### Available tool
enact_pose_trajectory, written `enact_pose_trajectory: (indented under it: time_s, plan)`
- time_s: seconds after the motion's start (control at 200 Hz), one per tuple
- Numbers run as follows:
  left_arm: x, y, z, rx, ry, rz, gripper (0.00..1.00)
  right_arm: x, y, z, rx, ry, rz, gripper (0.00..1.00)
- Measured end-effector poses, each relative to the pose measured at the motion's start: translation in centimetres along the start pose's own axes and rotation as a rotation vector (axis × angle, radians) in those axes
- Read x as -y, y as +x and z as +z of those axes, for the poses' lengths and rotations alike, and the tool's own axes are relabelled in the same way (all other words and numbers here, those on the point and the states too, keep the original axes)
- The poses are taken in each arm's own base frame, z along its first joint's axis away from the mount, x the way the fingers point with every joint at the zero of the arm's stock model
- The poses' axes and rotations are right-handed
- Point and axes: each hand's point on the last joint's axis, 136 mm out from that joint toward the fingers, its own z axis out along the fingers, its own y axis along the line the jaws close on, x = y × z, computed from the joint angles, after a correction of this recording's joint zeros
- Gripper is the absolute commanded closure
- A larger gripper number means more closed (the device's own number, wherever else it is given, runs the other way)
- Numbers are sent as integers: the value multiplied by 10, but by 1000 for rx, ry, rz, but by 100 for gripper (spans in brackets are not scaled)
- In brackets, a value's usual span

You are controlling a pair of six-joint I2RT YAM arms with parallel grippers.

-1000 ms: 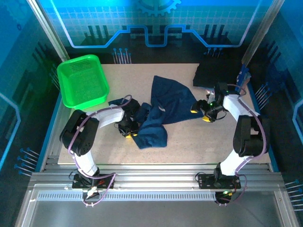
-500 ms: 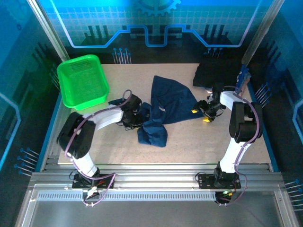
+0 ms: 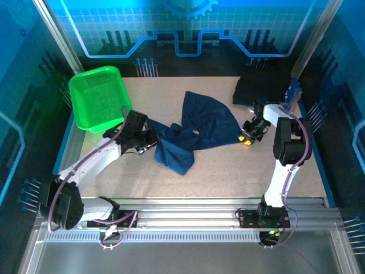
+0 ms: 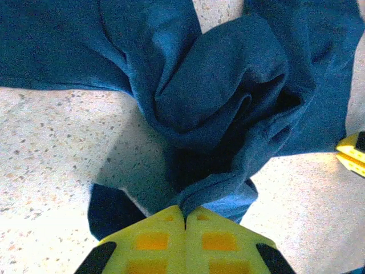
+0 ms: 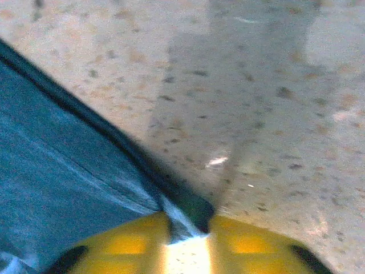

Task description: Fold and stack the t-shirts

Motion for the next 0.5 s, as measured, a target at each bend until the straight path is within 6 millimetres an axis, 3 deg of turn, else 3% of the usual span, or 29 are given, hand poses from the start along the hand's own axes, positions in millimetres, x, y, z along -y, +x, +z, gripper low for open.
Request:
enact_pose_trajectory:
  time_s: [0.035, 0.125, 0.22, 0.32, 0.5]
  plan:
    - [-1, -3, -8, 13, 9, -10, 100, -4, -7, -1, 29, -10, -3, 100]
    - [-7, -12, -32, 59, 28, -43, 100, -18, -36, -7, 155, -38, -33, 100]
    - [-16, -19, -54, 105, 37, -79, 100, -22, -51, -14, 242, -45, -46, 100]
    - [-27, -23, -71, 135, 37, -115, 100, -21, -51, -32, 306, -59, -54, 100]
    - [-41, -23, -80, 137, 18, -140, 100, -24, -43, -90, 440, -121, -83, 100]
